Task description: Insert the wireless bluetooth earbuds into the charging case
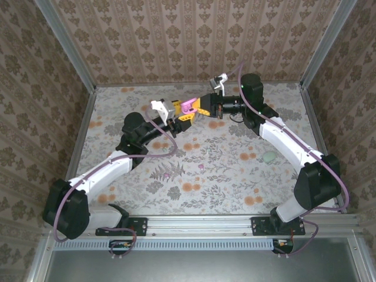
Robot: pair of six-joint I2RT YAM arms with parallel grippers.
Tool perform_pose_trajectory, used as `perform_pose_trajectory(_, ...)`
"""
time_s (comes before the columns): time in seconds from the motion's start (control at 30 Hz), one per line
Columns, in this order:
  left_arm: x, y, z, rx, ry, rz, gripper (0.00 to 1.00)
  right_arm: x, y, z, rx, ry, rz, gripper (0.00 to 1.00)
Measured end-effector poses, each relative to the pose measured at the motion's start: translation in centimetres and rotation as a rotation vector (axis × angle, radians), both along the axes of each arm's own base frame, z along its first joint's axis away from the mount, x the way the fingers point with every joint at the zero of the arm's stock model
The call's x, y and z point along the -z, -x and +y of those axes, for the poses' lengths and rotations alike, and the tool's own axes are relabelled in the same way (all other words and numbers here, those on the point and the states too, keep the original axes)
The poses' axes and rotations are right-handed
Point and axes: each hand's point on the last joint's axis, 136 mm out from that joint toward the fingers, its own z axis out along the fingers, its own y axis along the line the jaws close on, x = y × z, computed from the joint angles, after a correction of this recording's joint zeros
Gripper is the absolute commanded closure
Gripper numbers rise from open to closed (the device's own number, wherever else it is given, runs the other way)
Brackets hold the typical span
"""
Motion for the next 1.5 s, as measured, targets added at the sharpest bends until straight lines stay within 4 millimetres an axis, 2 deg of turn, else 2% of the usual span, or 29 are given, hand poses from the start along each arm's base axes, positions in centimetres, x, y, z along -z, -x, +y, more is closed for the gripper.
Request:
perform_pose_trajectory(0.33, -0.1, -0.2, -0.2, 0.006, 0.008, 0.018, 0.56, -0.2, -0.1, 0.1, 0.004, -0.029, 0.009, 0.87)
perform_pose_trajectory(0.53, -0.2, -0.2, -0.1, 0.002, 0.01, 0.015, 0.64, -0.3, -0.3, 0.1, 0.012, -0.058, 0.032, 0.86)
perform_pose_trajectory(0.73, -0.1, -0.5, -0.2, -0.002, 0.01, 0.018, 0.66, -0.3, -0.5, 0.1, 0.019, -0.066, 0.044, 0.85)
perform_pose_trajectory(1.03, 0.2, -0.5, -0.3, -0.001, 0.003, 0.028, 0.71, 0.1, -0.6, 0.0, 0.03, -0.054, 0.046, 0.7)
perform_pose_trajectory(1.13, 0.4, -0.6, -0.3, -0.001, -0.003, 0.038, 0.71, 0.5, -0.8, 0.0, 0.038, -0.042, 0.051, 0.67)
perform_pose_trajectory(1.4, 0.6, -0.5, -0.4, 0.005, -0.006, 0.048, 0.71, 1.4, -0.9, -0.4, 0.063, -0.004, 0.056, 0.49)
perform_pose_trajectory(1.5, 0.6, -0.4, -0.4, 0.012, -0.002, 0.062, 0.72, 1.7, -0.8, -0.8, 0.077, 0.017, 0.05, 0.47)
